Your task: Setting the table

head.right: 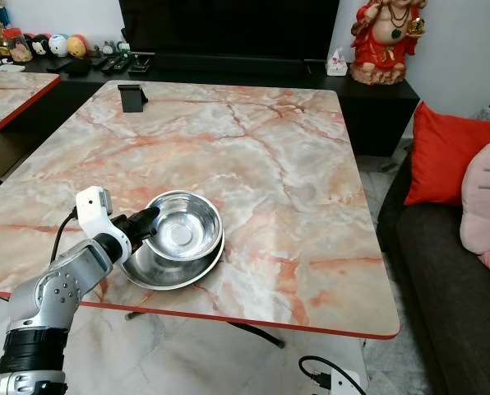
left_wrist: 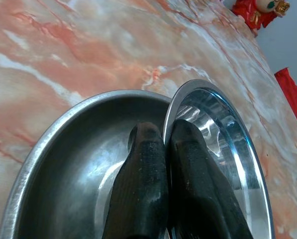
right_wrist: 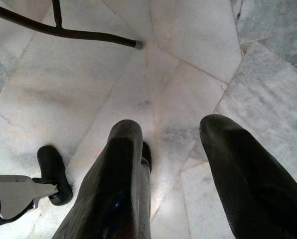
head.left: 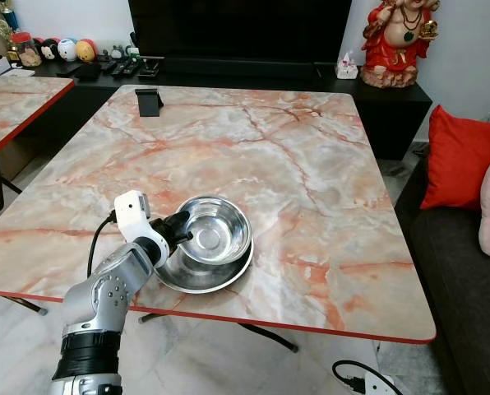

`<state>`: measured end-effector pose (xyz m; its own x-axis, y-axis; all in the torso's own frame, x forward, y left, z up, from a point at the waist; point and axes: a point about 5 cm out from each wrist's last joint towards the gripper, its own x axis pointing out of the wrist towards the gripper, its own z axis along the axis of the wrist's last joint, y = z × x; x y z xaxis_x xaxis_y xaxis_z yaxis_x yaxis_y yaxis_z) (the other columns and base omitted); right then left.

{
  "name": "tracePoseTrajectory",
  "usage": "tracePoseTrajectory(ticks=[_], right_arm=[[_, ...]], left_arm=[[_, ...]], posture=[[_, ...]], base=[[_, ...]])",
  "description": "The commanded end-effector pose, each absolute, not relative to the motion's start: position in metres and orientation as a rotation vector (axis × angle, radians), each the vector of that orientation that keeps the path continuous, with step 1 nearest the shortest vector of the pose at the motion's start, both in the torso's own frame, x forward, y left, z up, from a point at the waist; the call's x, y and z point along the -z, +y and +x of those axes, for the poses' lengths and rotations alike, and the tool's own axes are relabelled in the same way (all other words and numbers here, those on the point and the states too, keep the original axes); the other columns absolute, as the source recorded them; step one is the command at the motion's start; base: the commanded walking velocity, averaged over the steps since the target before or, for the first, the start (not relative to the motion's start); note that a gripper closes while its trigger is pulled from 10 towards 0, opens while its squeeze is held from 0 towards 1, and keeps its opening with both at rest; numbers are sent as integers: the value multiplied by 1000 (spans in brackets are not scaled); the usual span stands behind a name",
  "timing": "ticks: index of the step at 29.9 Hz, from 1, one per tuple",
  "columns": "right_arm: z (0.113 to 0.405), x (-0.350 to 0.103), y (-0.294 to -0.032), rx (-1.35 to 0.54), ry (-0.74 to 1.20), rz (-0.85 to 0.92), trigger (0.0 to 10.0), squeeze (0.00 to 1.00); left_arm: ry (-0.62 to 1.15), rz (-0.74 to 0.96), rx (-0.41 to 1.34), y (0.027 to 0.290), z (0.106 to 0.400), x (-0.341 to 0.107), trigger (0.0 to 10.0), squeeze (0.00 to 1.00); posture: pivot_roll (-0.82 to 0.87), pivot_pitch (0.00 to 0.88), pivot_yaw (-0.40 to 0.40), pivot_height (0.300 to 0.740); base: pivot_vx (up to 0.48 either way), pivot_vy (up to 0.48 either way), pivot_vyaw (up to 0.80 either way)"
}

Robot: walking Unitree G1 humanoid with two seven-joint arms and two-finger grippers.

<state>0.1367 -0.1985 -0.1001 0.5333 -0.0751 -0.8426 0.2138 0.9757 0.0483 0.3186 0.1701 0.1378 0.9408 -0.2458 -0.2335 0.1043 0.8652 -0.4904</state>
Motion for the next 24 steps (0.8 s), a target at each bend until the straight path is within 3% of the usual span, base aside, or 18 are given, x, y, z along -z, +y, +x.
tracePoseTrajectory(ticks=[1,12,13,14,15,22,24], right_arm=[[136,101,-199,172,1004,149,10000,0],[136,101,-199,173,1004,149,10000,0],[136,101,-199,173,1004,149,10000,0],[135,101,-199,173,1005,149,10000,0],[135,101,-199,173,1005,149,10000,0],[136,101,-199,171,1005,149,10000,0],[135,101,-199,172,1005,149,10000,0]], left_arm=[[312,-478,174,172,316,-136,10000,0],[323,-471,162,173,316,-135,10000,0],[324,-471,162,173,316,-135,10000,133],[324,-471,162,173,316,-135,10000,133],[324,-472,163,172,316,-135,10000,247],[328,-467,159,172,317,-134,10000,208],[331,-461,158,172,317,-133,10000,235]], posture=[[2,0,-16,740],[6,0,-16,740],[6,0,-16,740],[6,0,-16,740],[6,0,-16,740],[6,0,-16,740],[4,0,-17,740]], base=[[0,0,0],[0,0,0],[0,0,0],[0,0,0],[0,0,0],[0,0,0],[0,0,0]])
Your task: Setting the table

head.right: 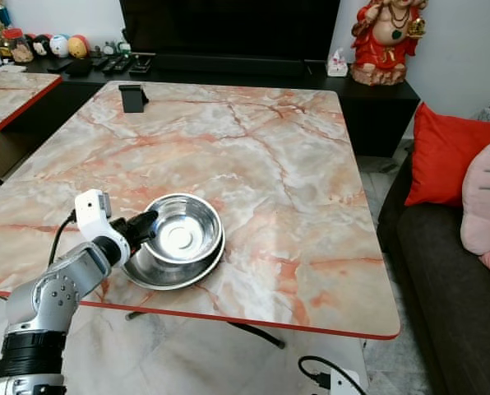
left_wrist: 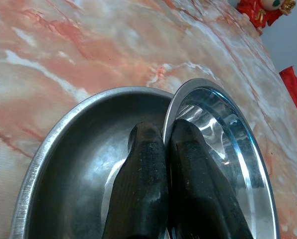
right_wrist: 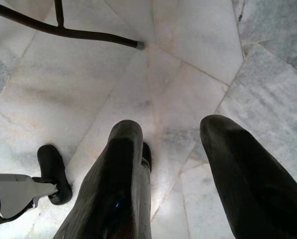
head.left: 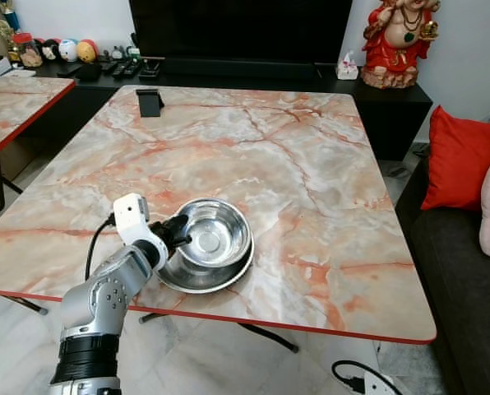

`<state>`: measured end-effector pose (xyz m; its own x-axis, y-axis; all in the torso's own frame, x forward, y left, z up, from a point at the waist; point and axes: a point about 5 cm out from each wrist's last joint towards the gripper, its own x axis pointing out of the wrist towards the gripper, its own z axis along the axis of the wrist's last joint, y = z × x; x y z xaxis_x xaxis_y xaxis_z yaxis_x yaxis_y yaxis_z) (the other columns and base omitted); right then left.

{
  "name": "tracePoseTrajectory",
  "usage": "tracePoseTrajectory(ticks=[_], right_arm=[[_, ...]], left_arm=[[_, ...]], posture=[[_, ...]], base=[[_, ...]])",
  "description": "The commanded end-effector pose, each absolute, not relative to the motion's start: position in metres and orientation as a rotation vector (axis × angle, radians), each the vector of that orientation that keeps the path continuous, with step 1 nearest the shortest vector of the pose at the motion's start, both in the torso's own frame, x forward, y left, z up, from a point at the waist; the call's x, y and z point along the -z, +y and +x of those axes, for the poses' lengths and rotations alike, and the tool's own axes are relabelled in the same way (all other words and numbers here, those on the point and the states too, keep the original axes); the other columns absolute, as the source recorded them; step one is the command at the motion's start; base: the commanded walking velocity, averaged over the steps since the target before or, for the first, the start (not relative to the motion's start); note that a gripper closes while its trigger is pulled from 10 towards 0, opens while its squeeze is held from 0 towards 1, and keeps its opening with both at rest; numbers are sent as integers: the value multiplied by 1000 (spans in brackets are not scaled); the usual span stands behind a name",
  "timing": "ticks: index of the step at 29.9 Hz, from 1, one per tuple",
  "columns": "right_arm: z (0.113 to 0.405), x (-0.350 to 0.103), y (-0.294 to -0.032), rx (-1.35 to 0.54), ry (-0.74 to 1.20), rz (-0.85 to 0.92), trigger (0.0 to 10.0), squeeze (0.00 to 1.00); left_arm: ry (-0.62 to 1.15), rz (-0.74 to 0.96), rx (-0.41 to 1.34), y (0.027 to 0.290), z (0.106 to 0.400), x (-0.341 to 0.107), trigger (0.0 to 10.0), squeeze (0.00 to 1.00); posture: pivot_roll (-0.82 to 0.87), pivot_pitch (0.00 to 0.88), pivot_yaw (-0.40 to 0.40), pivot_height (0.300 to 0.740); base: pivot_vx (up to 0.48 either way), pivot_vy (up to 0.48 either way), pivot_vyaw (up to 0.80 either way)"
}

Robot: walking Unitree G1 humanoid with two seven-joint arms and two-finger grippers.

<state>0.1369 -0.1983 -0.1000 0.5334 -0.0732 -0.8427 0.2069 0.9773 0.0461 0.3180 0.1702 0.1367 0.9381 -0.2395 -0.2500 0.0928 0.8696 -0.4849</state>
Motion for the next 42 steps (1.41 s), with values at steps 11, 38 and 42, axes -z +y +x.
tracePoseTrajectory(ticks=[11,38,42], right_arm=[[135,101,-200,171,1006,147,10000,0],[135,101,-200,168,1008,148,10000,0],[135,101,-200,168,1008,148,10000,0]], left_arm=[[337,-446,142,172,317,-132,10000,643],[297,-234,142,168,320,-136,10000,0],[284,-189,155,164,320,-137,10000,0]], posture=[[4,0,-19,740],[7,0,-21,740],[5,0,-20,740]], base=[[0,0,0],[0,0,0],[0,0,0]])
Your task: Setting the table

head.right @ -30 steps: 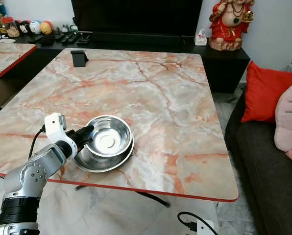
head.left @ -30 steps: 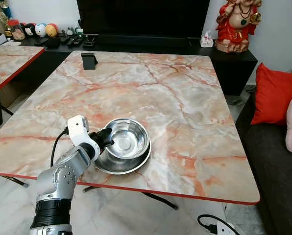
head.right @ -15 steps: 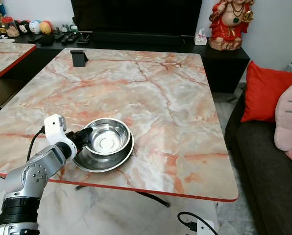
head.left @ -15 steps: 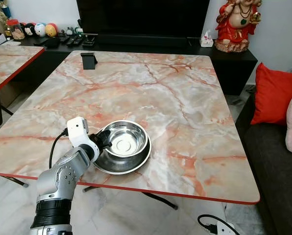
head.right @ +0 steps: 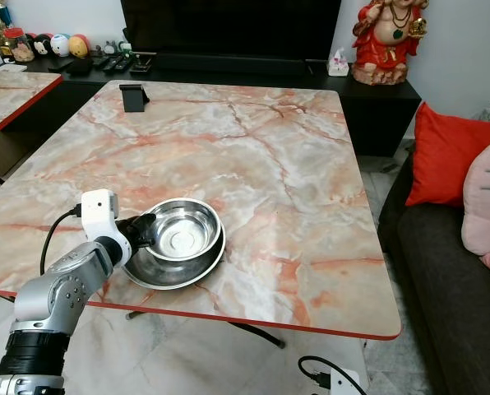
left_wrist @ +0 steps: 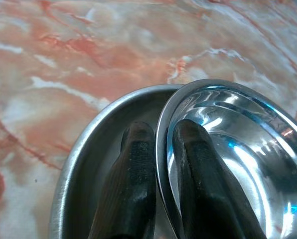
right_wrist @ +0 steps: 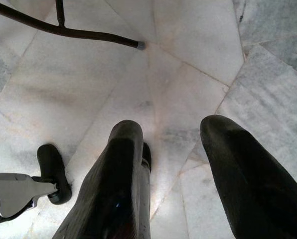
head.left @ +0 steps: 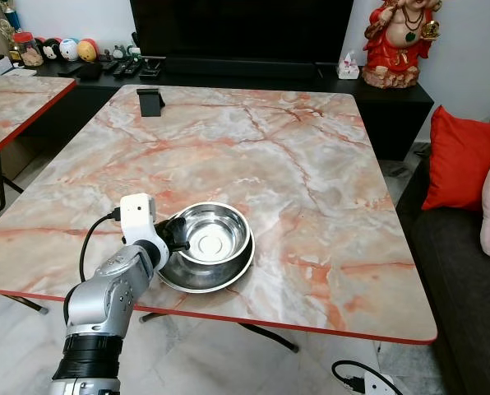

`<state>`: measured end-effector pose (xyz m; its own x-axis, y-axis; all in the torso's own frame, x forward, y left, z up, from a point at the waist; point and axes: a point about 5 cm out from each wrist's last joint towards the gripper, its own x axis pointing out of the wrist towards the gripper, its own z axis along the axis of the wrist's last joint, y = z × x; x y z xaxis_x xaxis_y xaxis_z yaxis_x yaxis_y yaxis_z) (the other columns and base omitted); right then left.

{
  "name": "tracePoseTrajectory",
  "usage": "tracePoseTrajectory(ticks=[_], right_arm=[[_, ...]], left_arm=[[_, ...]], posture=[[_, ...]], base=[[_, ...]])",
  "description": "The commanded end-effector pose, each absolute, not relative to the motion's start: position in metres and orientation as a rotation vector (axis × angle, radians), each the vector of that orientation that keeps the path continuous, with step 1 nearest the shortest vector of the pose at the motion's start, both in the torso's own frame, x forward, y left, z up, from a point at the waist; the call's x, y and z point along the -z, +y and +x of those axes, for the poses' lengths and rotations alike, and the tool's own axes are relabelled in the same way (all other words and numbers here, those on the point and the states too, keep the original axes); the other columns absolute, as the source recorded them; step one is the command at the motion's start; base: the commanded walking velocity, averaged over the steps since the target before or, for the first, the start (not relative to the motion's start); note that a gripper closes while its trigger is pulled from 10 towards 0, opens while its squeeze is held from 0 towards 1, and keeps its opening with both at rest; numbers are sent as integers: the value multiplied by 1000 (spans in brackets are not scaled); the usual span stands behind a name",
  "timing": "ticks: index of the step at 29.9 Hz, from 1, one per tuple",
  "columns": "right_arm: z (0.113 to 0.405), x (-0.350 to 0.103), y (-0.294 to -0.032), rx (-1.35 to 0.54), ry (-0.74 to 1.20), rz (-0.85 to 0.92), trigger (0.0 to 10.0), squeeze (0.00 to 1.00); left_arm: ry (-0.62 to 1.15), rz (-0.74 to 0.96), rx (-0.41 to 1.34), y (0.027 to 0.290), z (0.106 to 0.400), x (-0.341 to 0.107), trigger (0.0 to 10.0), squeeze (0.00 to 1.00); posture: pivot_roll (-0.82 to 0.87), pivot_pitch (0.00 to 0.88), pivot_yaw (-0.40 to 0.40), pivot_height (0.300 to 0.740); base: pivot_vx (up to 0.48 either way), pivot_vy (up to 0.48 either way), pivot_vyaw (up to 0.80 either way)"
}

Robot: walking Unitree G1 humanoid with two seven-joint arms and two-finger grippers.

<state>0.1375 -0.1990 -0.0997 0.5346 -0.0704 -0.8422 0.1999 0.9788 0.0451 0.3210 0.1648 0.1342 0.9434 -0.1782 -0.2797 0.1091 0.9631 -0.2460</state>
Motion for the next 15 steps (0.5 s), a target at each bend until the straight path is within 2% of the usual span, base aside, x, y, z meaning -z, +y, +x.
tracePoseTrajectory(ticks=[1,8,15], right_arm=[[135,101,-200,168,1008,148,10000,0],[136,101,-200,165,1008,150,10000,0],[136,101,-199,162,1010,150,10000,0]], left_arm=[[280,-173,158,164,320,-137,10000,0],[260,-83,163,162,319,-138,10000,0],[186,158,107,171,323,-147,10000,0]], posture=[[5,0,-20,740],[5,0,-19,740],[7,0,-19,740]], base=[[0,0,0],[0,0,0],[0,0,0]])
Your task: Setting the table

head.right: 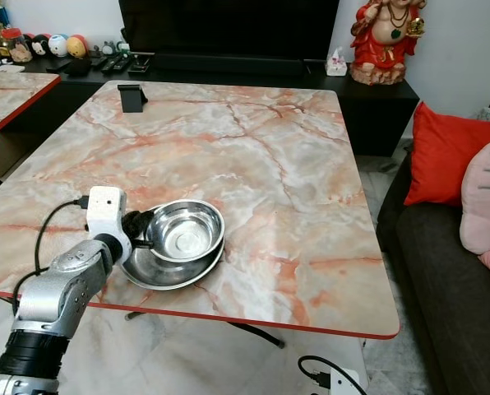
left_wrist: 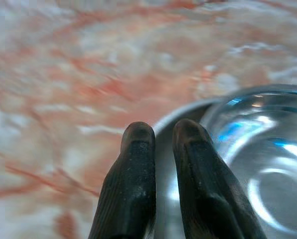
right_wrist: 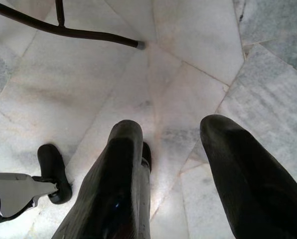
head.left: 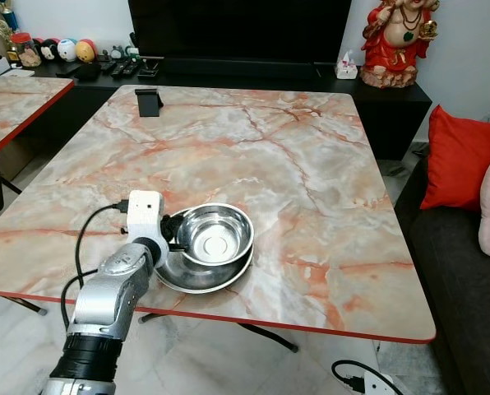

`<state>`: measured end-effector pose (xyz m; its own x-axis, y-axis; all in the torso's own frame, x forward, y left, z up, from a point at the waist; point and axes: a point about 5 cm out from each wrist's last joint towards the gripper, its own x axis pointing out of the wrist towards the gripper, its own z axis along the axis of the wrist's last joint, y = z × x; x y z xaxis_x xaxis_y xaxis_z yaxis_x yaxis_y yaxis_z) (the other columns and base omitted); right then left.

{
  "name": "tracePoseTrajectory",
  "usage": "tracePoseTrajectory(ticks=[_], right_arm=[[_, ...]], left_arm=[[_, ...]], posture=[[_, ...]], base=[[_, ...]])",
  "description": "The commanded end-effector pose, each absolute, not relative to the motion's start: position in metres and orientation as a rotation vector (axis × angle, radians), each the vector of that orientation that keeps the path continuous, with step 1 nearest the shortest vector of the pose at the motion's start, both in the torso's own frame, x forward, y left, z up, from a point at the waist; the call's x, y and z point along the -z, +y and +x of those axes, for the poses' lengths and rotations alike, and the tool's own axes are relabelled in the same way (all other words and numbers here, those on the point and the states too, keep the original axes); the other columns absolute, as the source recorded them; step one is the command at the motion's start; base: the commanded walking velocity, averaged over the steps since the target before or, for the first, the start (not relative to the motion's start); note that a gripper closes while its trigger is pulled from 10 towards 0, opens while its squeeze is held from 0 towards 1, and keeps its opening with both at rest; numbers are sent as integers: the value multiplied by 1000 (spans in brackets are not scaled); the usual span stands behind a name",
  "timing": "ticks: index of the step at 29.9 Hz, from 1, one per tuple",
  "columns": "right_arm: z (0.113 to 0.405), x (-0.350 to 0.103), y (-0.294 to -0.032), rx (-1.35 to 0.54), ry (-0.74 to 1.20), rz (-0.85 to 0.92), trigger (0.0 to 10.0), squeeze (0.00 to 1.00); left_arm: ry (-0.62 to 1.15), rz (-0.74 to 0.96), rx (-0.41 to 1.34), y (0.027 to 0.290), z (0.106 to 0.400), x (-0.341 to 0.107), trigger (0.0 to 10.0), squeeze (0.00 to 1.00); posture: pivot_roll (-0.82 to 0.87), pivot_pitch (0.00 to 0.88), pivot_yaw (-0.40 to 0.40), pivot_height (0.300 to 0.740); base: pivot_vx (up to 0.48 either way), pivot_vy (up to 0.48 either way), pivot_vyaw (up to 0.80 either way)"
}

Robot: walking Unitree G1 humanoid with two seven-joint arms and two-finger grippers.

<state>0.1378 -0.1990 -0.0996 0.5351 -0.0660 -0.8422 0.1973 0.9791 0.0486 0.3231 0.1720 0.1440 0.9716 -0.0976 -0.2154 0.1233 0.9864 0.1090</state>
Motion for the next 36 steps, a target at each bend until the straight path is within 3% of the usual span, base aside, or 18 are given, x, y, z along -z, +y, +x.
tracePoseTrajectory(ticks=[1,7,9,18,22,28,36], right_arm=[[136,101,-199,161,1010,150,10000,0],[136,101,-199,160,1010,152,10000,0],[136,101,-199,160,1009,153,10000,0],[136,101,-199,159,1010,153,10000,0],[136,101,-199,158,1011,154,10000,0],[136,101,-198,155,1014,155,10000,0],[136,101,-198,153,1016,155,10000,0]], left_arm=[[161,201,97,173,324,-151,10000,0],[65,188,91,171,327,-165,10000,0],[16,-52,180,161,326,-176,10000,0],[3,-303,275,159,326,-188,10000,0],[59,-327,341,159,325,-187,10000,0],[168,-215,479,156,319,-183,10000,0],[283,-104,540,162,314,-175,10000,0]], posture=[[9,0,-18,740],[9,0,-18,740],[9,0,-18,740],[9,0,-18,740],[9,0,-18,740],[8,0,-15,740],[10,0,-16,740]], base=[[0,0,0],[0,0,0],[0,0,0],[0,0,0],[0,0,0],[0,0,0],[0,0,0]])
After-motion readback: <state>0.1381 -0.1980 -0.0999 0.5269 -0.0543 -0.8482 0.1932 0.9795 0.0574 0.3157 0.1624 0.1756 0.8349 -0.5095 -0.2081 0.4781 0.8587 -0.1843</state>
